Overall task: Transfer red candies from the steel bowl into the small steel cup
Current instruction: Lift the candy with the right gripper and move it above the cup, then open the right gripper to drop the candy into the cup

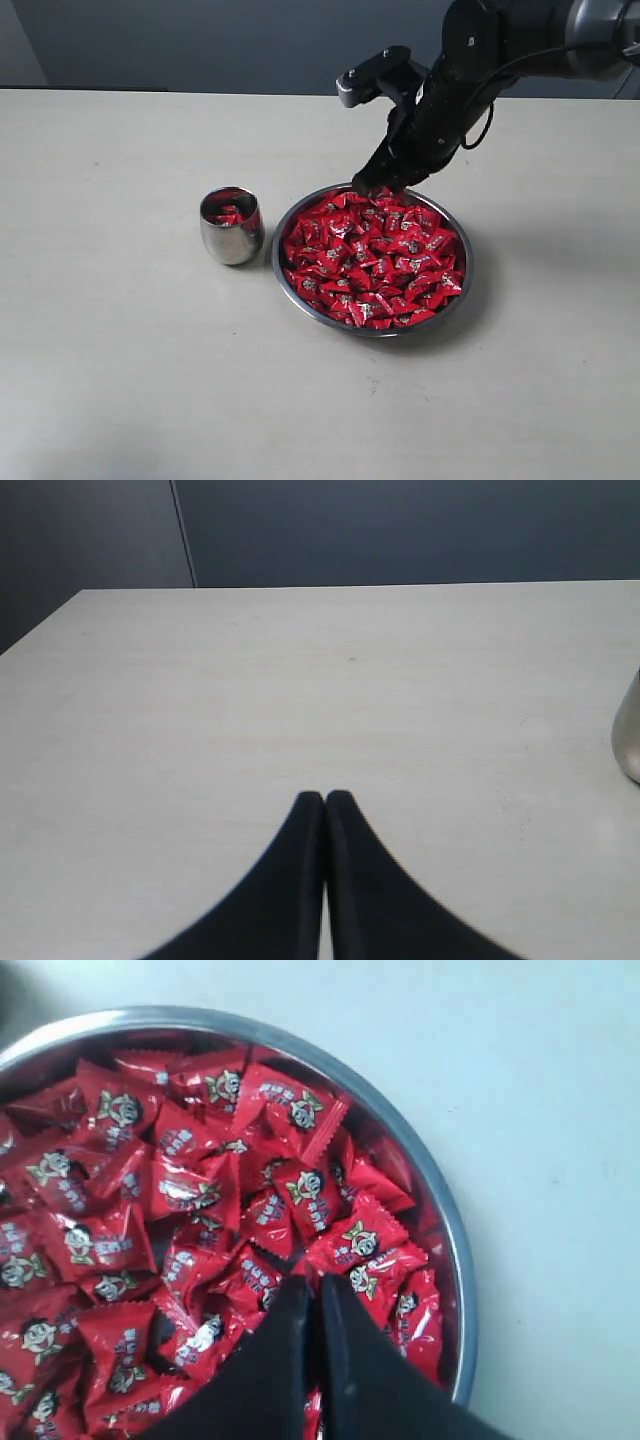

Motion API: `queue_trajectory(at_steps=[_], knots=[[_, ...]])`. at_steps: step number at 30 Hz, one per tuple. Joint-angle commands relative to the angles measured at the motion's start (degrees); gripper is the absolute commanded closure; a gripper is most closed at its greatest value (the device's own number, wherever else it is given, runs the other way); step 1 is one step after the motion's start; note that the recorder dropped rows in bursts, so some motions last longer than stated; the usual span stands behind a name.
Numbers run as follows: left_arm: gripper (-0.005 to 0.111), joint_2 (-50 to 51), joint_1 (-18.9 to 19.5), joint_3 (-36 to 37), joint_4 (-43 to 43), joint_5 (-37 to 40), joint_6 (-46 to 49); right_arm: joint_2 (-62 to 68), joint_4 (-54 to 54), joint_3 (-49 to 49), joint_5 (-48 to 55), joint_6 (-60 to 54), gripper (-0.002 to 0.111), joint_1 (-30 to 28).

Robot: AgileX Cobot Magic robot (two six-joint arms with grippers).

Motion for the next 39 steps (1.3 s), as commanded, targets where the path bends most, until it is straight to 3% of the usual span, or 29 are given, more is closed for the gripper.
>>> queue_trajectory(at_steps=[1, 9, 17, 28, 39], knots=[[0.106, -0.3, -0.3, 0.3, -0.3, -0.6, -0.1, -3.4, -0.1, -0.4, 0.1, 3.2, 0.109, 0.0], [0.106, -0.3, -0.3, 0.3, -0.3, -0.6, -0.1, -4.9, 7.1, -3.6, -1.0, 1.7, 0.109, 0.5], [0.106, -0.3, -0.3, 0.3, -0.3, -0.6, -0.1, -3.8, 12.2, -11.3, -2.1, -2.3, 0.109, 5.8], [0.106, -0.3, -0.3, 0.3, -0.3, -0.6, -0.1, 8.9, 15.3, -25.0, 7.9, -2.3, 0.109, 11.4], [0.106, -0.3, -0.3, 0.3, -0.3, -0.6, -0.1, 14.5, 15.4, -28.8, 10.2, -2.2, 0.109, 14.0]])
